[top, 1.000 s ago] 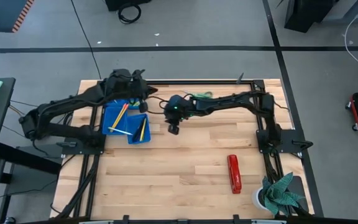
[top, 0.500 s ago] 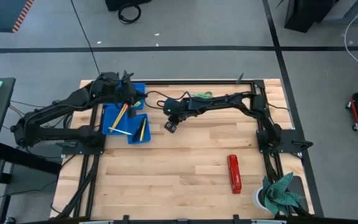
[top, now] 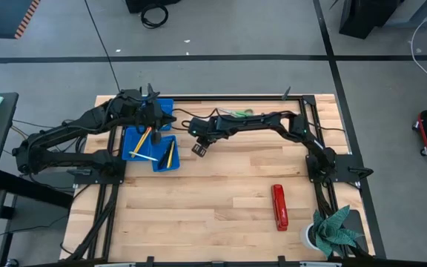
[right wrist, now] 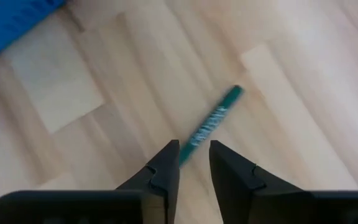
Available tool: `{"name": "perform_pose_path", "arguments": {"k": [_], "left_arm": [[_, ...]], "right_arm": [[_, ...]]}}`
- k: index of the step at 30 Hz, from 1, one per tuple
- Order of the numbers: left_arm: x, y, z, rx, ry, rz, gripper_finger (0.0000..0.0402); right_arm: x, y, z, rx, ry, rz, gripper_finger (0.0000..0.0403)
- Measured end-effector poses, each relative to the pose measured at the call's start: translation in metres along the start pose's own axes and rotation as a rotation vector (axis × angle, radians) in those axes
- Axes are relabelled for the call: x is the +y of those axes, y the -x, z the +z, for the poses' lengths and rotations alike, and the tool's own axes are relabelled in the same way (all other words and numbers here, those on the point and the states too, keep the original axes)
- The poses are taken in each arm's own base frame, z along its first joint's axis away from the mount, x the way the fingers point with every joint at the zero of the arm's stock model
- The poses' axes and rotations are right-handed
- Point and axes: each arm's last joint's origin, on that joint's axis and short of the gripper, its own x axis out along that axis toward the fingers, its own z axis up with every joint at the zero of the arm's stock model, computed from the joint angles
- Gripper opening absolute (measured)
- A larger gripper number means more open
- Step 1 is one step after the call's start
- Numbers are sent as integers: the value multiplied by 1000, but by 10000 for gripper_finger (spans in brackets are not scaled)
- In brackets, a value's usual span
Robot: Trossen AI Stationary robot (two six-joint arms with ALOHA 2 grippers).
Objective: Sort crayons/erasers/pens/pencils in bins
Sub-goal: Put the green crayon into the top left blue bin
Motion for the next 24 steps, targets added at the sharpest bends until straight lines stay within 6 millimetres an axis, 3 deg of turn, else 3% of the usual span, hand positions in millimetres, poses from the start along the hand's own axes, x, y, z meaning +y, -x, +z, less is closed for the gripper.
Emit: {"name": "perform_pose_path", "arguments": {"k": [9,24], "left_arm": [[0,0,-1,8,-80,8,14],[0,6,2,-25,-209,24,14]], "right_arm": [[1,-4,-4,28,-77,8,129],[9,-3,-4,9,-214,18,108]]}}
